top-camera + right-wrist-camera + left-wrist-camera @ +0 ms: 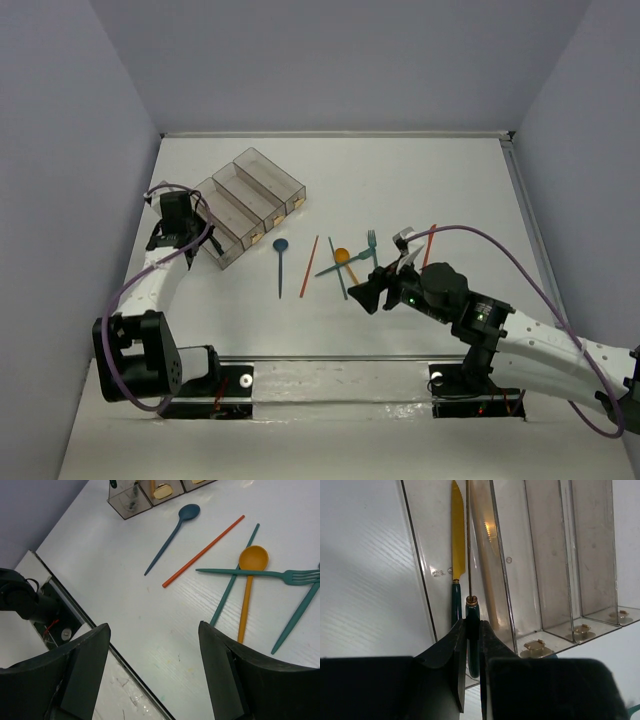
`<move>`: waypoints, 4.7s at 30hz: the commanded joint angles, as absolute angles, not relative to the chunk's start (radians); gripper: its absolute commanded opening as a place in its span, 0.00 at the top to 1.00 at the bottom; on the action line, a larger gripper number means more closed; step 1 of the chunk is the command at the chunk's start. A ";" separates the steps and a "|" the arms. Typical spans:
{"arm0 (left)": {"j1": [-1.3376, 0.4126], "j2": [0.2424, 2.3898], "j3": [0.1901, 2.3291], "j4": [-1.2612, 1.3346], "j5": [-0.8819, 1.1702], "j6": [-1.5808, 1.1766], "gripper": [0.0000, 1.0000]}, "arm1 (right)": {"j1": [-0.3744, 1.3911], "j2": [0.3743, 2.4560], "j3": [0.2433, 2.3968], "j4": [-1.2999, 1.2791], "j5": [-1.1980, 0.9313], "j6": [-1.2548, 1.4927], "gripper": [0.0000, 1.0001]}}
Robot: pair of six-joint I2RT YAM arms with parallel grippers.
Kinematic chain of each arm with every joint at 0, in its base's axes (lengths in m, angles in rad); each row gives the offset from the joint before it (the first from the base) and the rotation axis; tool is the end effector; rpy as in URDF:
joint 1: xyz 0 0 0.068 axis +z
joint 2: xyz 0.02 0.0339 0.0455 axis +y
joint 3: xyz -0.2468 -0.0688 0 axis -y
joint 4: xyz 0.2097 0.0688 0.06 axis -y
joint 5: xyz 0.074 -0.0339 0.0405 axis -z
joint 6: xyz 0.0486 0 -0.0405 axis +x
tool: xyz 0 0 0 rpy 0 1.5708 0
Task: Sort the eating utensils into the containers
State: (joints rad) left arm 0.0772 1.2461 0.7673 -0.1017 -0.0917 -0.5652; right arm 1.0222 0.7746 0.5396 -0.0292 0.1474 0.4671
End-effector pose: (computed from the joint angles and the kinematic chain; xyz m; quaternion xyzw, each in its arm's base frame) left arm 0.2563 0.0243 0.2369 -0.2982 0.8271 -0.0755 0.4703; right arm 0.0996 0.1493 0.2638 -0.1739 0.7739 0.3678 0.4853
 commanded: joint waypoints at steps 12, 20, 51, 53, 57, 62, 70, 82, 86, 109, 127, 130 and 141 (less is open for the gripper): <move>0.087 1.204 0.787 -0.057 -0.086 -0.546 0.40 | 1.029 0.822 0.561 -0.046 0.181 0.466 0.23; 0.087 1.056 0.807 -0.035 0.055 -0.493 0.38 | 1.029 1.004 0.630 -0.011 0.184 0.488 0.38; -0.342 0.405 0.733 -0.104 -0.061 -0.301 0.01 | 1.057 2.216 1.690 -0.348 0.356 0.479 0.52; -0.342 0.385 0.733 -0.106 -0.084 -0.302 0.01 | 1.057 2.265 1.739 -0.371 0.368 0.476 0.54; -0.362 0.365 0.733 -0.106 -0.101 -0.302 0.01 | 1.057 2.306 1.778 -0.376 0.379 0.480 0.67; -0.371 0.359 0.733 -0.103 -0.104 -0.296 0.01 | 1.057 2.304 1.782 -0.380 0.448 0.471 0.88; -0.380 0.359 0.736 -0.107 -0.120 -0.298 0.01 | 1.017 2.097 1.652 -0.244 0.465 0.408 1.00; -0.380 0.383 0.733 -0.121 -0.141 -0.295 0.01 | 0.753 2.133 1.798 0.118 0.012 0.236 1.00; -0.390 0.388 0.733 -0.120 -0.132 -0.293 0.01 | 0.729 2.244 1.965 0.136 -0.076 0.169 1.00; -0.390 0.390 0.735 -0.117 -0.129 -0.287 0.01 | 0.704 2.589 2.381 0.031 -0.156 0.014 0.97; -0.380 0.391 0.732 -0.110 -0.124 -0.287 0.01 | 0.695 2.655 2.454 0.025 -0.080 0.012 0.71; -0.380 0.391 0.730 -0.110 -0.123 -0.287 0.01 | 0.695 2.649 2.454 0.022 -0.077 0.012 0.59; -0.380 0.393 0.729 -0.104 -0.118 -0.288 0.01 | 0.695 2.258 2.154 0.125 -0.100 0.086 0.62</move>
State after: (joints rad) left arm -0.3843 0.3904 0.6945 -0.1436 -0.1314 -0.2966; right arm 0.6994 2.5443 2.2738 0.0059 -0.0944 0.0418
